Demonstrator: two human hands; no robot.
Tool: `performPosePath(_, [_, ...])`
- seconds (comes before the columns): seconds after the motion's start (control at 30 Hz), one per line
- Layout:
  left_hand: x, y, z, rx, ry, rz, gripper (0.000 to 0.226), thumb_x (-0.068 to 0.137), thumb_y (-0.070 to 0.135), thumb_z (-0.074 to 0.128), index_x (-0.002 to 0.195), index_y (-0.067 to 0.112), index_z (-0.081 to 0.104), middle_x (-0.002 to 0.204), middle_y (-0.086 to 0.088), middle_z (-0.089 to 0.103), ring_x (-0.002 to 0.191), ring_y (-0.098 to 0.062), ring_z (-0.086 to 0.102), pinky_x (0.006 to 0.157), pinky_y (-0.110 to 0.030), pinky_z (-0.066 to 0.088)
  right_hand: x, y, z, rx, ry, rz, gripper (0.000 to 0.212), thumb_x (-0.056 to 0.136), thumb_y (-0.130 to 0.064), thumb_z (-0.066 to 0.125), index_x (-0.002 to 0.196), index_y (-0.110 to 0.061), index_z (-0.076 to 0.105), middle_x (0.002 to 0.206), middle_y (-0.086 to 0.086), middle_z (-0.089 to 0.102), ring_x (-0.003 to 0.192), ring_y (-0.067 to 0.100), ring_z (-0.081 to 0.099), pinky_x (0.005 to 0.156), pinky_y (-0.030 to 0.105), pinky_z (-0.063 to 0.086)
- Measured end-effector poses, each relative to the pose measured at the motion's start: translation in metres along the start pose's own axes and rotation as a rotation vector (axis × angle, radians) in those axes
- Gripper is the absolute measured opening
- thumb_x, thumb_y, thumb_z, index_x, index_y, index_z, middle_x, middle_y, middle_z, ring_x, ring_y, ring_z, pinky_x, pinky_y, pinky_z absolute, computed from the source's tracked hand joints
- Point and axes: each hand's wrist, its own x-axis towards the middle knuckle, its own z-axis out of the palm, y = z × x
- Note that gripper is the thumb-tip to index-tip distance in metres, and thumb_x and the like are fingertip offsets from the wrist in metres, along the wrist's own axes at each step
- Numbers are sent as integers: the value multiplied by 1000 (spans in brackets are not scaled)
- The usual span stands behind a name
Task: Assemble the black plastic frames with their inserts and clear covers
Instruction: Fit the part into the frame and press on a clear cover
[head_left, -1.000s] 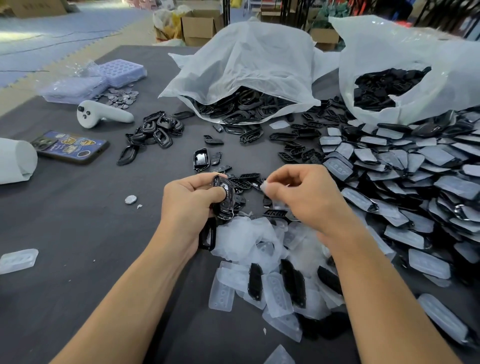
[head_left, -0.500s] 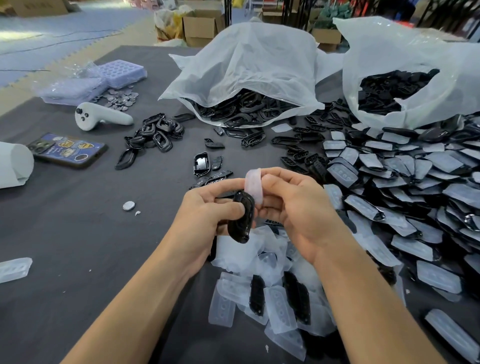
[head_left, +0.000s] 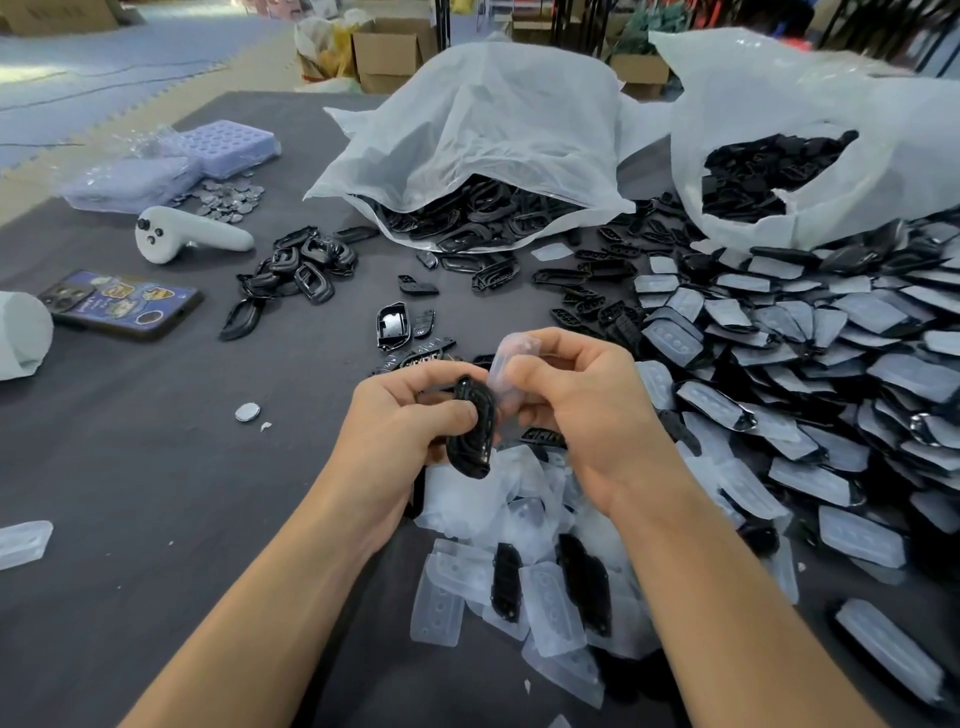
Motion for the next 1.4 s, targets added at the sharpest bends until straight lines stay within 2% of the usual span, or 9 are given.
performPosePath(0.2, [-2, 0, 1, -3, 27, 49, 31, 73, 5, 67, 96, 19, 82, 89, -19, 79, 86, -43, 75, 85, -66, 56, 1, 4, -1, -25, 30, -23, 26, 87, -1, 62, 65, -11, 72, 71, 10, 70, 56, 17, 57, 49, 21, 44])
performPosePath(0.33, [-7, 6, 0, -49, -106, 117, 34, 75, -1, 64, 95, 19, 82, 81, -19, 77, 70, -26, 74, 68, -32, 61, 1, 11, -3, -325, 143, -104, 13, 86, -18, 74, 76, -22, 81, 68, 0, 74, 62, 14, 61, 66, 39, 58])
performPosePath(0.4, [-7, 5, 2, -30, -98, 123, 38, 75, -4, 63, 101, 16, 82, 80, -22, 75, 72, -26, 76, 66, -26, 59, -1, 10, -1, -281, 97, -86, 15, 89, -13, 75, 79, -21, 82, 65, 2, 73, 58, 15, 63, 59, 39, 59])
performPosePath(0.53, [-1, 4, 1, -46, -13, 80, 44, 69, -1, 62, 102, 19, 82, 78, -26, 71, 69, -28, 71, 63, -29, 58, -2, 2, 1, -4, -60, 46, 26, 95, 1, 57, 87, -6, 81, 75, 25, 70, 63, 24, 63, 54, 25, 49])
performPosePath(0.93, [0, 8, -7, -195, -211, -17, 46, 73, -3, 58, 111, 10, 81, 82, -12, 72, 68, -19, 68, 67, -24, 57, -3, 1, -1, 88, -101, 54, 14, 90, -1, 71, 85, -12, 79, 71, 11, 66, 62, 18, 55, 62, 32, 45])
performPosePath(1.07, [3, 4, -3, -161, 3, -13, 33, 81, -2, 66, 99, 20, 84, 87, -10, 78, 72, -21, 73, 64, -27, 58, 0, -1, -6, 51, 13, 47, 23, 87, -2, 74, 71, -18, 78, 70, 6, 65, 65, 17, 50, 66, 28, 43])
performPosePath(1.17, [5, 1, 4, -72, 175, 1, 33, 91, -7, 66, 95, 21, 84, 86, -9, 80, 73, -20, 72, 62, -28, 59, -2, -8, -12, 166, -153, 94, 13, 85, -1, 70, 76, -10, 72, 85, 16, 64, 74, 24, 50, 67, 30, 40])
performPosePath(1.27, [3, 1, 7, 19, 200, 45, 29, 92, -7, 68, 101, 17, 82, 88, -14, 81, 75, -25, 75, 64, -31, 61, -4, -9, -10, 152, -302, 78, 12, 90, 0, 66, 80, -6, 67, 81, 20, 59, 67, 23, 46, 61, 30, 37])
performPosePath(1.4, [-1, 3, 9, 15, 164, 52, 25, 88, -1, 75, 98, 21, 82, 84, -13, 80, 73, -28, 75, 64, -36, 61, -4, -1, 2, -26, -122, 3, 16, 90, 4, 68, 78, -4, 73, 71, 15, 64, 55, 11, 51, 49, 19, 41])
